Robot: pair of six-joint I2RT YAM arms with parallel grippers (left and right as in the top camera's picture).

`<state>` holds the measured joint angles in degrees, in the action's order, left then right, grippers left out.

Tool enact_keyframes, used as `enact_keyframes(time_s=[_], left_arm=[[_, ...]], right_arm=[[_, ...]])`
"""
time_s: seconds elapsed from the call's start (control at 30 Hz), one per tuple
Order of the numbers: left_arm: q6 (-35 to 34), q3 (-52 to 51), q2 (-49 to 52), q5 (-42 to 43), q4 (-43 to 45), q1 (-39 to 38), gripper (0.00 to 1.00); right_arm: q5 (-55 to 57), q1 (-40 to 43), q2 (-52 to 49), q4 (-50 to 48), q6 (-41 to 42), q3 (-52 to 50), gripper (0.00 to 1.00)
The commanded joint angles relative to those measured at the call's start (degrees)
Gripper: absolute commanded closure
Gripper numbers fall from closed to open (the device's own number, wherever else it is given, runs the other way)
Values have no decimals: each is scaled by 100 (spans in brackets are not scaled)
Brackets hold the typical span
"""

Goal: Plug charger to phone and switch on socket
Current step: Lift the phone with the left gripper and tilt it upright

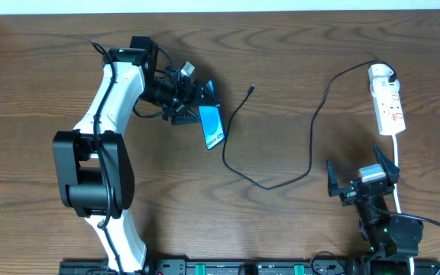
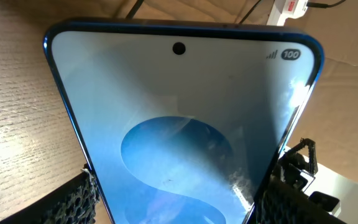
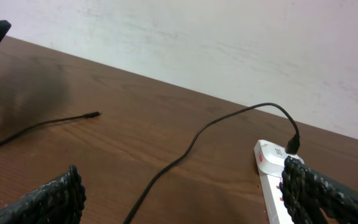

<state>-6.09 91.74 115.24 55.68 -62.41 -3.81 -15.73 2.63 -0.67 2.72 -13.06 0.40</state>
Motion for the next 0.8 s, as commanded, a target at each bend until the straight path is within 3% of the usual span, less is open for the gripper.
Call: enact_keyframes(time_s=[0.0,0.17,0.3,0.77], left_arm=[[85,52,-133,-660,85,24,35],[31,-11,-125,-2651,170,13,35],[-271,-258,-122,-3679,505,13,35],[-304,-1196,50,-4336,1762,13,35]], right_arm=[[17,-55,35,28,35,-9,1],[17,-55,35,28,35,-9,1],[17,-55,35,28,35,-9,1],[17,-55,35,28,35,-9,1]])
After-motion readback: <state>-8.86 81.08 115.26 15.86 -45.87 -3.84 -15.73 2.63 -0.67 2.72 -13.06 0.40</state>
